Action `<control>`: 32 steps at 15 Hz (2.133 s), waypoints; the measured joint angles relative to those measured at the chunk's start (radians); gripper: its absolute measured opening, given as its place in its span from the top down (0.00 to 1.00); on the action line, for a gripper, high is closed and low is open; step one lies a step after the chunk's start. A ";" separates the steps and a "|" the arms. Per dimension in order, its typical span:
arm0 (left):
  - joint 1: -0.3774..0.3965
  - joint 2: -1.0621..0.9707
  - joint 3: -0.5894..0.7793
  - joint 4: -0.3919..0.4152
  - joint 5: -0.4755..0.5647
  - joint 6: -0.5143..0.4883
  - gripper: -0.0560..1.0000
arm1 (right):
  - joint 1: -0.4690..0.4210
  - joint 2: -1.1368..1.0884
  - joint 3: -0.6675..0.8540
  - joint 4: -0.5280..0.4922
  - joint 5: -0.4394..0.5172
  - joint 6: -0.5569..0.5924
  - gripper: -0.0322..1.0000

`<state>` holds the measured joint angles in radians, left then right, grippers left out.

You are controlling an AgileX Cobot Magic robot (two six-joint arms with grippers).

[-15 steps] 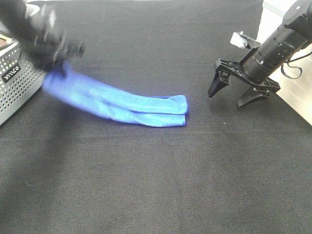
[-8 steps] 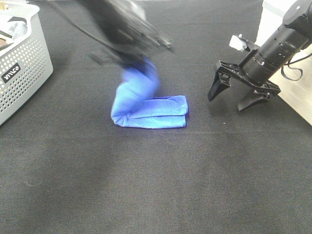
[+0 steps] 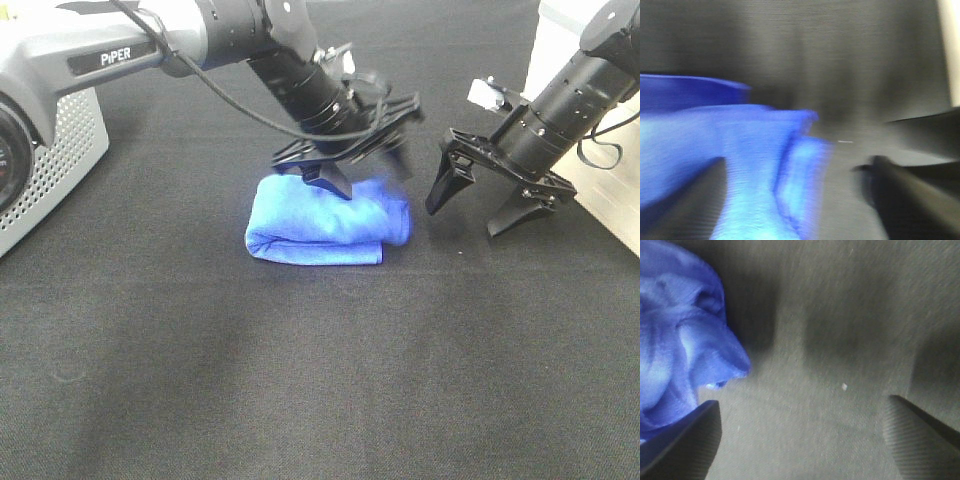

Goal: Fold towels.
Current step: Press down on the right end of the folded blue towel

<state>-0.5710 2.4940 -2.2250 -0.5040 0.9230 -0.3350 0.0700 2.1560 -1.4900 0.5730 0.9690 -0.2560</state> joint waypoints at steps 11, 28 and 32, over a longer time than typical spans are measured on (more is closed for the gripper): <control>0.300 -0.164 -0.003 0.258 0.166 0.099 0.20 | 0.009 -0.001 0.000 0.686 0.122 -0.402 0.17; 0.291 -0.184 -0.003 0.253 0.260 0.127 0.20 | 0.033 0.111 -0.001 0.556 0.068 -0.443 0.17; 0.291 -0.263 -0.003 0.271 0.289 0.172 0.20 | 0.033 -0.098 -0.001 0.276 0.076 -0.224 0.17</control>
<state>-0.2800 2.2310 -2.2280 -0.2330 1.2120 -0.1630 0.1030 2.0580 -1.4910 0.8490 1.0450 -0.4800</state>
